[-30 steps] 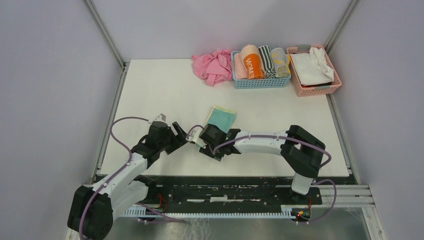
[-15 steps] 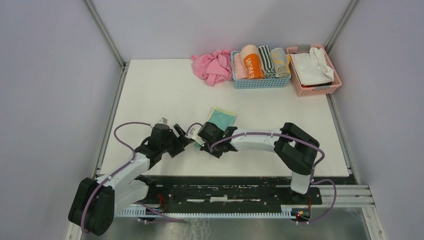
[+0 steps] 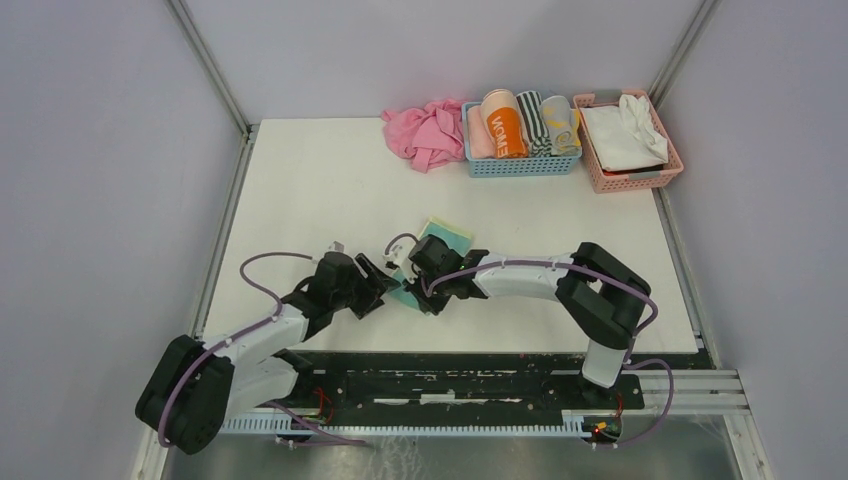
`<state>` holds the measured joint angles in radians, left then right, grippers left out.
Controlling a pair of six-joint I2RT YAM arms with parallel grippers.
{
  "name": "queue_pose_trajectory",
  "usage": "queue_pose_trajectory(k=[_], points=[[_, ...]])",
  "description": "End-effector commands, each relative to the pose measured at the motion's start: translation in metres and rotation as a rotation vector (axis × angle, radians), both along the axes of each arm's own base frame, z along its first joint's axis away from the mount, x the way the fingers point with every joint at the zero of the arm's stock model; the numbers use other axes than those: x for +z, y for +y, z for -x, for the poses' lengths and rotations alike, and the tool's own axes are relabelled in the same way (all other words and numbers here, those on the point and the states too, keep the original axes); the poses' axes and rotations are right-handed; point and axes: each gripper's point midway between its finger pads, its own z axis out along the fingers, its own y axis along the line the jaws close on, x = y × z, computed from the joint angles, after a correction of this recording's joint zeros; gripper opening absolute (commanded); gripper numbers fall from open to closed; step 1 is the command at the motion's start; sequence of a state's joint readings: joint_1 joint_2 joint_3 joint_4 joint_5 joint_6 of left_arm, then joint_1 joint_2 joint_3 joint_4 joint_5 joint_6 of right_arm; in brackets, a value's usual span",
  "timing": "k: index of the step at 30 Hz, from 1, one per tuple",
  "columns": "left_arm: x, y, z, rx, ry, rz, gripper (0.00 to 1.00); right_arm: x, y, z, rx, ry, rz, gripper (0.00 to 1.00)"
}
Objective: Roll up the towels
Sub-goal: Roll the towel at the center of the board.
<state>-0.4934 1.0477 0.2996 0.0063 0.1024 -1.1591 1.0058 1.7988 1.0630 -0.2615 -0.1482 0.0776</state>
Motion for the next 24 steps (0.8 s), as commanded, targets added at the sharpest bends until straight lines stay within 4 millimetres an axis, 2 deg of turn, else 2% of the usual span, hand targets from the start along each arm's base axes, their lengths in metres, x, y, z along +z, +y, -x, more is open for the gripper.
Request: queue_pose_trajectory(k=[1,7,14,19,24], points=[[0.003,-0.009,-0.017,0.08,-0.018,0.039,0.7,0.019,0.015,0.0,-0.005,-0.012,-0.101,0.0],[-0.016,-0.008,-0.022,0.107,0.023,-0.02,0.56,0.021,0.015,0.0,-0.004,-0.017,-0.113,0.0],[-0.029,0.004,-0.025,0.148,0.042,-0.102,0.39,0.023,0.009,0.002,-0.009,-0.016,-0.125,0.0],[-0.032,0.016,-0.022,0.171,0.038,-0.147,0.31,0.026,0.006,0.002,-0.023,-0.001,-0.151,0.0],[-0.026,0.019,-0.023,0.164,0.021,-0.171,0.15,0.031,0.01,0.003,-0.027,0.045,-0.2,0.0]])
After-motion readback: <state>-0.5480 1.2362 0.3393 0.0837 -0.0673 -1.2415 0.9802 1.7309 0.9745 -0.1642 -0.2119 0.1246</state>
